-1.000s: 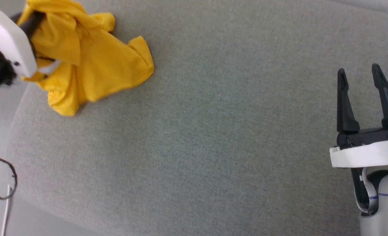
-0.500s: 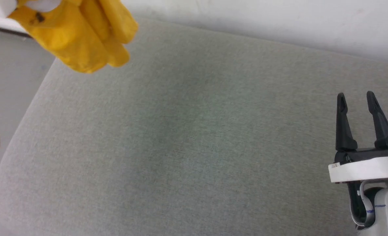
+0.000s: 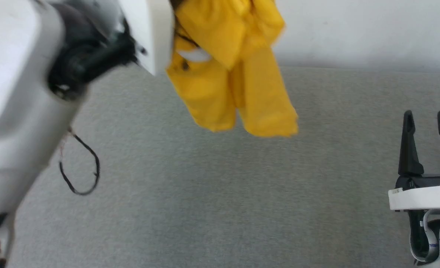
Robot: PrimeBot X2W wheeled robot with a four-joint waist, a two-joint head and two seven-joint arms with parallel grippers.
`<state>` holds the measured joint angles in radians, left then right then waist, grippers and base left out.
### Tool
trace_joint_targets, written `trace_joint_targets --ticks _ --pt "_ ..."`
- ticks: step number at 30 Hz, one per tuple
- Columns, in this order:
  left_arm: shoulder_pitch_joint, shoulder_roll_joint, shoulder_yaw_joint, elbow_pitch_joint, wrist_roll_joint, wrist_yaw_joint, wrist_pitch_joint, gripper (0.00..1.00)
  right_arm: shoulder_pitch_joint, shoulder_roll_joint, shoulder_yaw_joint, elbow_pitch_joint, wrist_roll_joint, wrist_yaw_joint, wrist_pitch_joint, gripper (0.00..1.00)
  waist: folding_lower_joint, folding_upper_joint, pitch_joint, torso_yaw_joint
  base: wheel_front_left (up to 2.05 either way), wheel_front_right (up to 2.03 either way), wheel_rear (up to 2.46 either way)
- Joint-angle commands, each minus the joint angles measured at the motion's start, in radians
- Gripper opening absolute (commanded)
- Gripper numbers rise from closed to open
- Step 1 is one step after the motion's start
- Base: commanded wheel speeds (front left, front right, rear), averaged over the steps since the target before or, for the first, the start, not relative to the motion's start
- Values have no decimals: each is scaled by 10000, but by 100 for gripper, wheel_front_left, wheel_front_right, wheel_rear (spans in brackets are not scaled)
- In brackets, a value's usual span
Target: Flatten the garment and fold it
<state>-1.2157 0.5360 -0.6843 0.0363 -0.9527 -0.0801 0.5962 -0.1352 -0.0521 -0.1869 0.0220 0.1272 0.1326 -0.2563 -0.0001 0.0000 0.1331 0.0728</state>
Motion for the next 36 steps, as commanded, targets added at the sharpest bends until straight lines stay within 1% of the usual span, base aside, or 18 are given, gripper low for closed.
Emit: trace_joint_targets --ticks 1,6,7,11,17,22,23,24,25,26,28,31,34,36 --pt "448 -220 -286 -104 -17 -95 -200 0 141 18 -119 -61 73 -19 -43 100 1 0 -253 -891 0 0 0" --pt "1503 -855 -800 -67 -50 -73 -841 0 181 18 -316 -111 160 -19 -50 100 1 0 -37 -1489 0 0 0" --pt "1503 -855 -800 -67 -50 -73 -841 0 181 18 -316 -111 160 -19 -50 100 1 0 -37 -1489 0 0 0" --pt "2508 -966 -1650 351 614 -125 -1376 0 175 18 -322 -78 287 -19 -52 100 1 0 146 -1853 0 0 0" --pt "3989 -1075 -2776 2063 1370 -125 -2052 0 196 18 -211 -85 338 -19 -53 100 1 0 491 -2044 0 0 0" --pt "4855 -1778 -3083 3387 1215 -120 -2698 0 183 18 -233 -46 196 -19 -54 100 1 0 600 -1838 0 0 0" --pt "4927 -1910 -3127 3594 1249 -103 -2838 24 182 18 -225 -30 167 -19 -54 100 1 0 596 -1765 0 0 0" --pt "4961 -2034 -3143 3773 1294 -86 -3016 54 173 18 -206 -16 142 -19 -54 100 1 0 583 -1693 0 0 0" --pt "4961 -2142 -3108 3919 1379 -16 -3292 95 157 18 -185 -2 117 -19 -54 100 1 0 557 -1622 0 0 0" --pt "4946 -2250 -2995 4023 1442 89 -3666 100 142 18 -156 10 97 -19 -54 100 1 0 515 -1557 0 0 0" --pt "4935 -2399 -2703 4120 1456 275 -4349 100 144 18 -93 37 67 -19 -54 100 1 0 390 -1461 0 0 0" --pt "4993 -2290 -2214 3796 1521 523 -5440 100 171 18 -21 110 44 -19 -54 100 1 0 150 -1415 0 0 0" --pt "5462 -1803 -1470 3046 1426 1040 -6558 100 260 18 68 160 56 -19 -54 100 1 0 -35 -1462 0 0 0" --pt "5999 -1291 -875 2399 1490 1695 -7420 100 371 18 91 163 91 -19 -54 100 1 0 -97 -1494 0 0 0"
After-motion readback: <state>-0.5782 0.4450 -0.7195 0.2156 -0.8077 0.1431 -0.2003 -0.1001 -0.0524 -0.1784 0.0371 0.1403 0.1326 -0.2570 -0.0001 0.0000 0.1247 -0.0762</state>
